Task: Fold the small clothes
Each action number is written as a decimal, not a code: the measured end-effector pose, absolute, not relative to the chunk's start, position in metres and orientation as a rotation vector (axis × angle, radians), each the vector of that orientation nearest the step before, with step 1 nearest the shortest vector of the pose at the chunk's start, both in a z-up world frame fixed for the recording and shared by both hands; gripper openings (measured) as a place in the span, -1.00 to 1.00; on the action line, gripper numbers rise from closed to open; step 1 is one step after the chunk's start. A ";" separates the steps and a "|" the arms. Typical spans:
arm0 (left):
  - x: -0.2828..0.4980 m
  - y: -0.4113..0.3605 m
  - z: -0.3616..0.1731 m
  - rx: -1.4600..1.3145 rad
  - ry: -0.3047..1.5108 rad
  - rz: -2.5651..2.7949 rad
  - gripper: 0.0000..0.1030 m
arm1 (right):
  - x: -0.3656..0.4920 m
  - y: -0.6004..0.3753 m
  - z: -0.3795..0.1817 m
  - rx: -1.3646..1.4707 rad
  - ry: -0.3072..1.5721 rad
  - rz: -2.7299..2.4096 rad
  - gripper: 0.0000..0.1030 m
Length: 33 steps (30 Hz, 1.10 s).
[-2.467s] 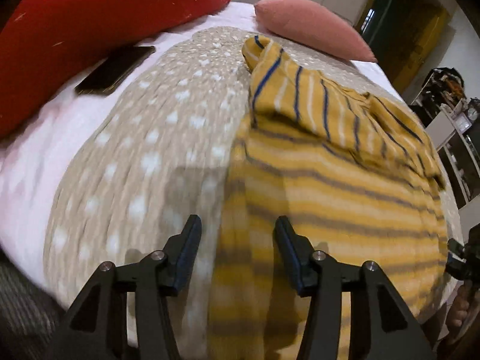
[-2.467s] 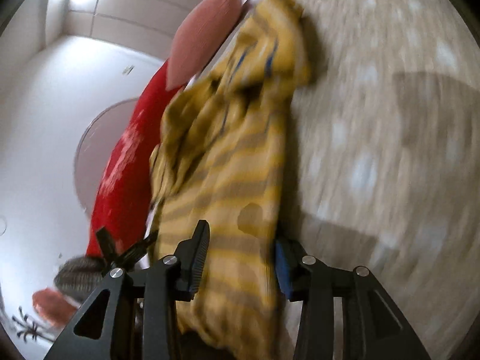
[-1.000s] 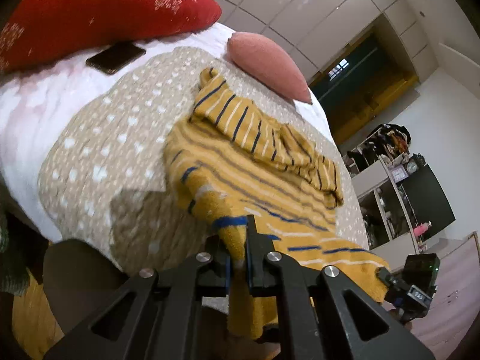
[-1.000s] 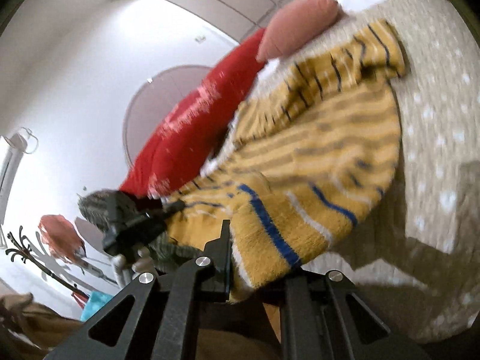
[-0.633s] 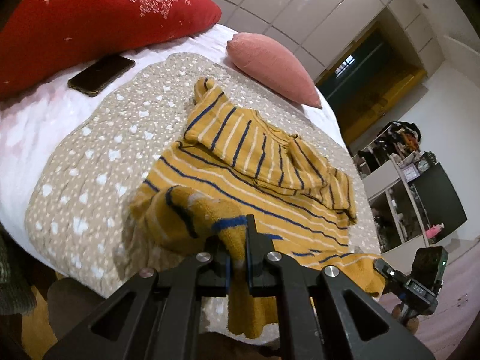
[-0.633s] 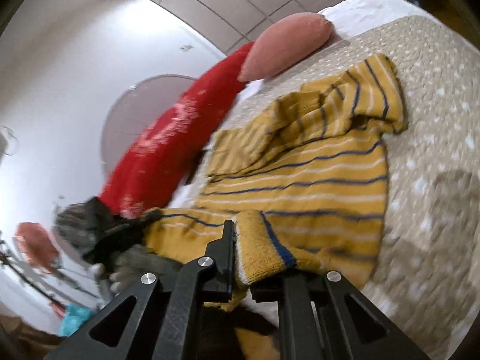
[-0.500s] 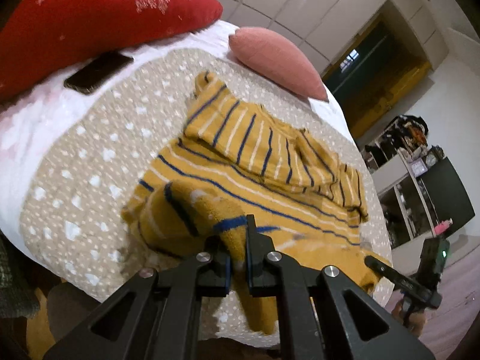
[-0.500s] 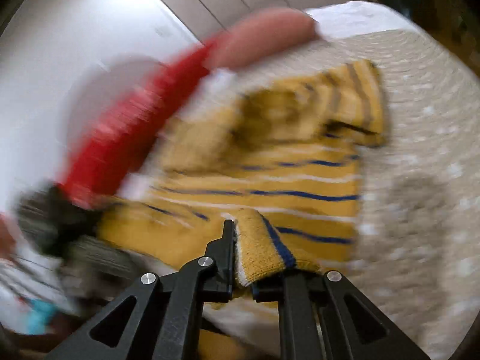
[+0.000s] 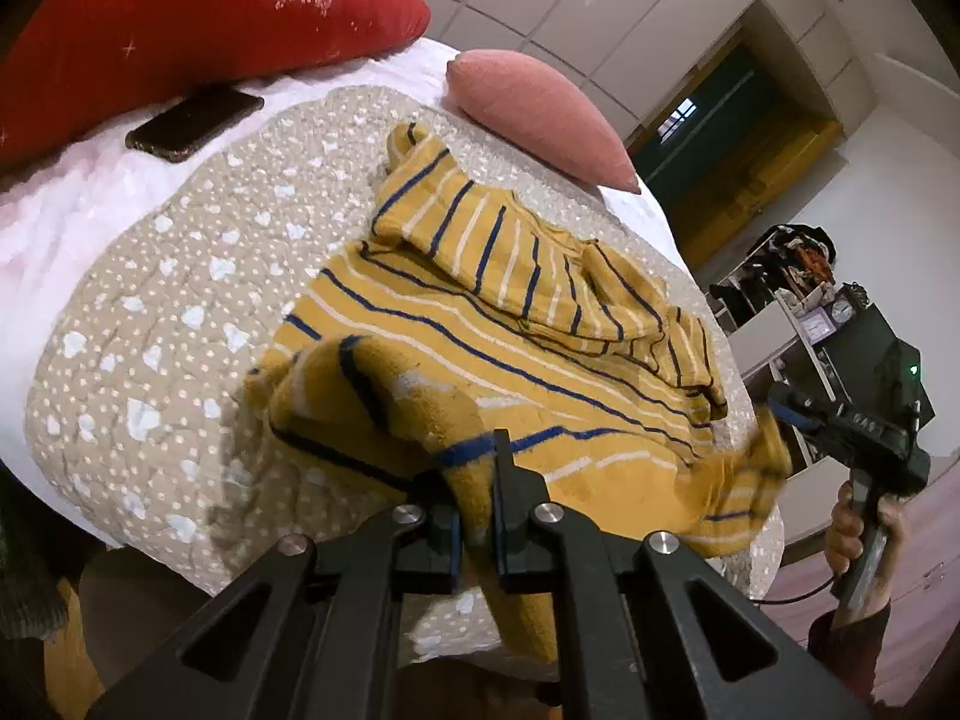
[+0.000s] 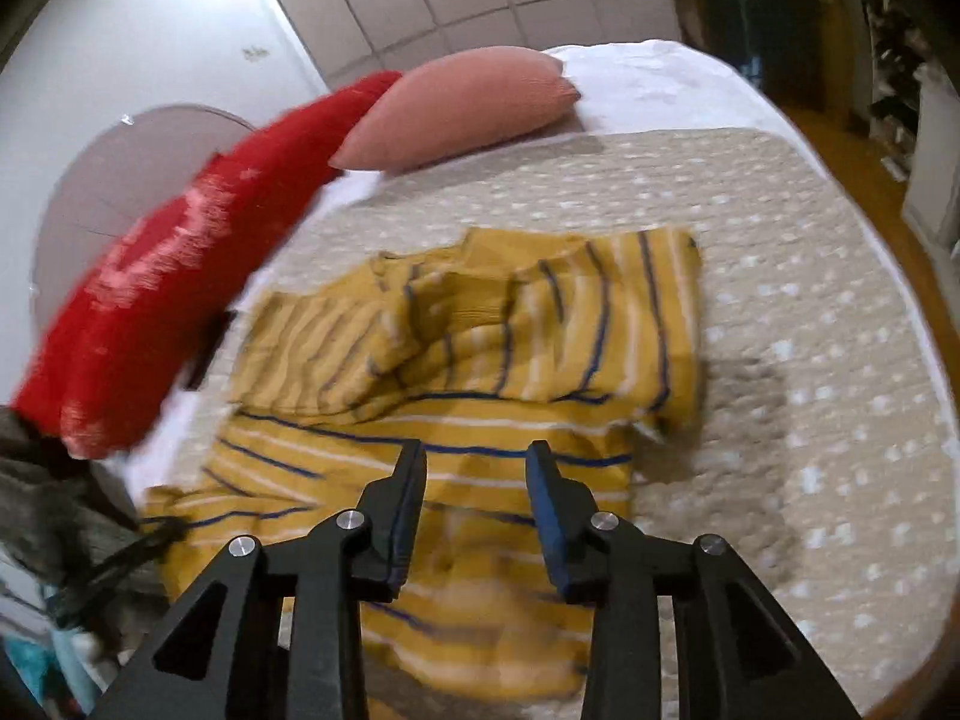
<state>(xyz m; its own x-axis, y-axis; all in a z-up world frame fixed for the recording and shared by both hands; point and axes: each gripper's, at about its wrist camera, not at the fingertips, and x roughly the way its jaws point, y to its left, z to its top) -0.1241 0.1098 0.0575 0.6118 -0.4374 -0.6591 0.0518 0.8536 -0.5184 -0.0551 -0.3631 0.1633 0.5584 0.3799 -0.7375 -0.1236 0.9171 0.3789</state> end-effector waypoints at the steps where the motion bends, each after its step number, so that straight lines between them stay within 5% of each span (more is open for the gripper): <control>1: -0.124 0.111 0.057 -0.484 0.872 -0.299 -0.86 | -0.055 -0.367 0.165 0.341 0.919 0.339 -0.27; 4: -0.121 0.113 0.053 -0.498 0.878 -0.312 -0.86 | -0.032 -0.365 0.162 0.391 0.905 0.337 -0.13; 13: -0.122 0.115 0.052 -0.513 0.874 -0.326 -0.86 | 0.096 -0.331 0.092 0.416 0.997 0.282 -0.13; 14: -0.122 0.116 0.052 -0.513 0.876 -0.328 -0.86 | 0.099 -0.328 0.086 0.453 1.016 0.327 -0.39; 15: -0.121 0.116 0.051 -0.513 0.878 -0.329 -0.86 | 0.099 -0.326 0.084 0.468 1.021 0.373 -0.97; 24: -0.121 0.114 0.051 -0.512 0.879 -0.323 -0.86 | 0.060 -0.365 0.122 0.282 0.909 0.017 -0.97; 28: -0.123 0.114 0.053 -0.512 0.881 -0.317 -0.86 | 0.065 -0.371 0.117 0.437 0.926 0.218 -0.74; 30: -0.124 0.112 0.055 -0.509 0.881 -0.315 -0.86 | 0.073 -0.364 0.114 0.450 0.920 0.245 0.09; 33: -0.126 0.111 0.058 -0.502 0.876 -0.313 -0.86 | 0.091 -0.346 0.102 0.466 0.928 0.262 0.10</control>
<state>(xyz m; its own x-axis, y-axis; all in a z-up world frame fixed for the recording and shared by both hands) -0.1261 0.1105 0.0577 0.6063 -0.4576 -0.6504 0.0576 0.8410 -0.5379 0.0911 -0.3457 0.1015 0.5778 0.4114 -0.7049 -0.0184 0.8700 0.4927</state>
